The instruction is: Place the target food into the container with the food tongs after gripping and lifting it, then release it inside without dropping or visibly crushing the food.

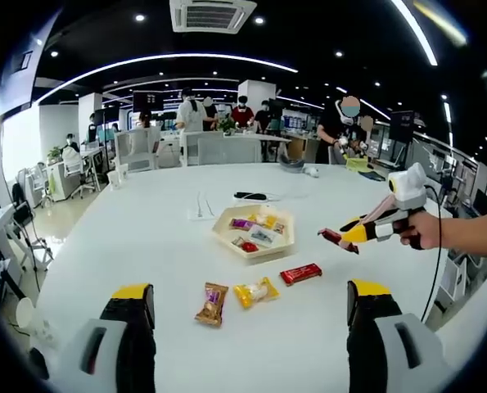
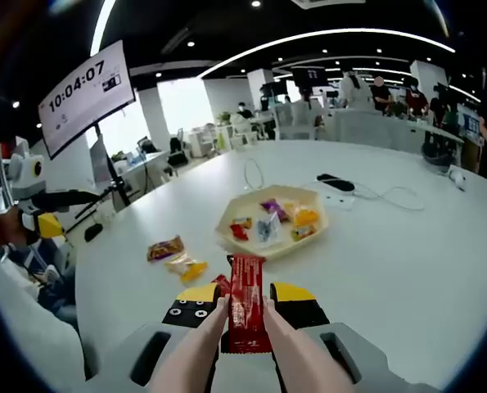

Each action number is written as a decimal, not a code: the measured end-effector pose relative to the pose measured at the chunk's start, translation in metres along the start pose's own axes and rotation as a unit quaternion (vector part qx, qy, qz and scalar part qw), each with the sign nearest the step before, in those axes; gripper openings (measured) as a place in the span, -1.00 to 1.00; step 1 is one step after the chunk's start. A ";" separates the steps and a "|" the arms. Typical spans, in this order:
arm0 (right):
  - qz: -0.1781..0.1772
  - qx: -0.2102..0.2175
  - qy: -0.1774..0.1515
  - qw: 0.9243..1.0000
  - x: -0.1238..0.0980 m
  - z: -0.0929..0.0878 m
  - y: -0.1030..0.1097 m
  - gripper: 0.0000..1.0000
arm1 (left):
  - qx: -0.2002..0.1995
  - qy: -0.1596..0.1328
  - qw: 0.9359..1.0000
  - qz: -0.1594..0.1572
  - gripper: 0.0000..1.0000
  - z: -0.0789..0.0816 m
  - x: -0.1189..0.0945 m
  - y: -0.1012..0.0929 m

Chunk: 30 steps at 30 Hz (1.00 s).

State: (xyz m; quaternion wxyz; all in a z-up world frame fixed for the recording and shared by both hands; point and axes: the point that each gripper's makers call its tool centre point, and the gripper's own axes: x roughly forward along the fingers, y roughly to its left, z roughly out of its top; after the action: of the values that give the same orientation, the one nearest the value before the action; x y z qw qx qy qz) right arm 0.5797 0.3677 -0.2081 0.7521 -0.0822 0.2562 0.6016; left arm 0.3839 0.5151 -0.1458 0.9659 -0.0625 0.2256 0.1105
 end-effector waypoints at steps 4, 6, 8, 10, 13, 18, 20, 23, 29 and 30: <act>-0.002 0.008 -0.001 1.000 -0.003 -0.003 -0.003 -0.55 | 0.002 0.002 1.000 0.003 0.96 0.000 -0.001 -0.001; 0.000 0.019 0.003 1.000 -0.007 -0.010 -0.007 -0.54 | 0.001 0.006 1.000 0.008 0.96 -0.003 -0.003 -0.003; 0.001 0.018 0.007 1.000 -0.008 -0.013 -0.007 -0.54 | 0.002 0.005 1.000 0.010 0.96 -0.004 -0.003 -0.003; 0.003 0.016 0.011 1.000 -0.008 -0.016 -0.008 -0.54 | -0.002 0.005 1.000 0.012 0.96 -0.008 -0.003 -0.003; -0.003 0.007 0.013 1.000 -0.011 -0.015 -0.010 -0.54 | -0.014 0.007 1.000 0.008 0.97 -0.013 -0.001 -0.005; -0.001 0.021 0.000 1.000 -0.012 -0.007 -0.006 -0.54 | -0.010 0.006 1.000 0.000 0.98 -0.007 0.002 -0.009; 0.003 0.023 -0.003 1.000 -0.011 -0.006 -0.004 -0.54 | -0.009 0.003 1.000 0.002 0.98 -0.005 0.002 -0.008; 0.007 0.010 0.010 1.000 -0.007 -0.009 0.002 -0.54 | -0.016 0.004 1.000 0.008 0.98 -0.007 0.000 -0.006; 0.010 0.000 0.003 1.000 -0.011 0.002 0.014 -0.54 | -0.015 0.013 1.000 0.000 0.97 -0.011 0.000 -0.005; 0.010 -0.002 0.006 1.000 -0.012 0.002 0.016 -0.54 | -0.013 0.014 1.000 -0.001 0.97 -0.010 0.000 -0.006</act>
State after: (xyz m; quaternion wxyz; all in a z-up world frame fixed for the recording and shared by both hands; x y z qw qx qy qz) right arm 0.5632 0.3630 -0.1976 0.7444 -0.0846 0.2601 0.6091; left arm 0.3805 0.5077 -0.1546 0.9619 -0.0769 0.2378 0.1112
